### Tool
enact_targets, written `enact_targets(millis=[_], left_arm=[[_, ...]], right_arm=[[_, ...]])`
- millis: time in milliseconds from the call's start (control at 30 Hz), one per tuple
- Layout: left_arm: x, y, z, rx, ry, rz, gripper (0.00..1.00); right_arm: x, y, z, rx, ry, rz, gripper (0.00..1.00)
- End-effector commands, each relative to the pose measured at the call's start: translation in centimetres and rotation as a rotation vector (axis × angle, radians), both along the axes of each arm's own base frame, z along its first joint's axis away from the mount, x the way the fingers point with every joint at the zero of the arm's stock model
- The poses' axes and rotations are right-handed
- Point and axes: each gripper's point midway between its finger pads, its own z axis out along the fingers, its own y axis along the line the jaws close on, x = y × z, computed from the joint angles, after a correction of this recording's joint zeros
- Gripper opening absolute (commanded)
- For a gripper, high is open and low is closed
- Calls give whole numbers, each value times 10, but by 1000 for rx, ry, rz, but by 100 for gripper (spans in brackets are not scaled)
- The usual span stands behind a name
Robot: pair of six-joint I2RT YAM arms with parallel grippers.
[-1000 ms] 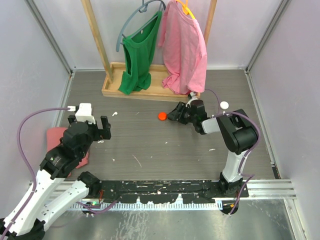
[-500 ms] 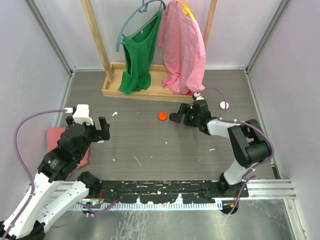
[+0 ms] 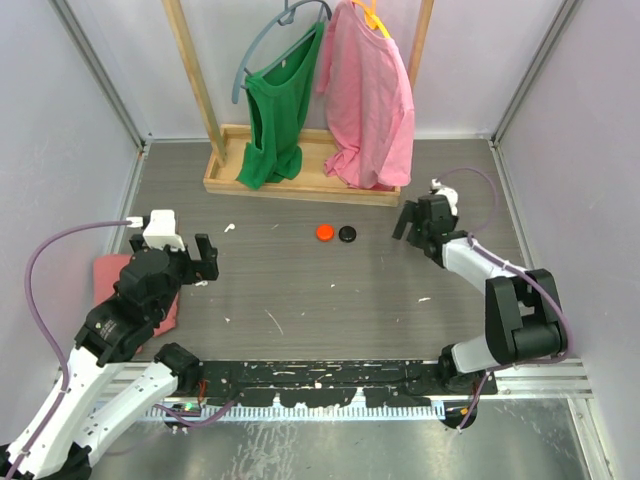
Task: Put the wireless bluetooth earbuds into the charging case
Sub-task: Place the charging case at the center of the board, then pick up the charging case at the center of the board.
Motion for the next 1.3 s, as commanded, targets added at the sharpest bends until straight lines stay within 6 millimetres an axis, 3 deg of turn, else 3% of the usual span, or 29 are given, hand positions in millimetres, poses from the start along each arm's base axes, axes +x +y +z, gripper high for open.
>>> enact_targets(millis=[0,200,300,633,967,1267], left_arm=[[3,3,8,-37,-32,31,98],[3,1,7,-49,-29,22,98],[3,-2,6,-56,-25,8,98],[7,-5,0,-66,3,3,98],[12,-11,-7,-76,36,-17,98],[13,-14,-9,-80,45,-31,98]], right_arm=[[15,-68,25,-79,-70,-207,94],[43,-118,36,-111,-141,-309,91],[62,-133,37,-147,-148,-305,88],[121,-136,16,-164,-82,-170,85],[138,-131,7,-208,-37,115,84],[143,-130,-7,-90,-30,250,84]])
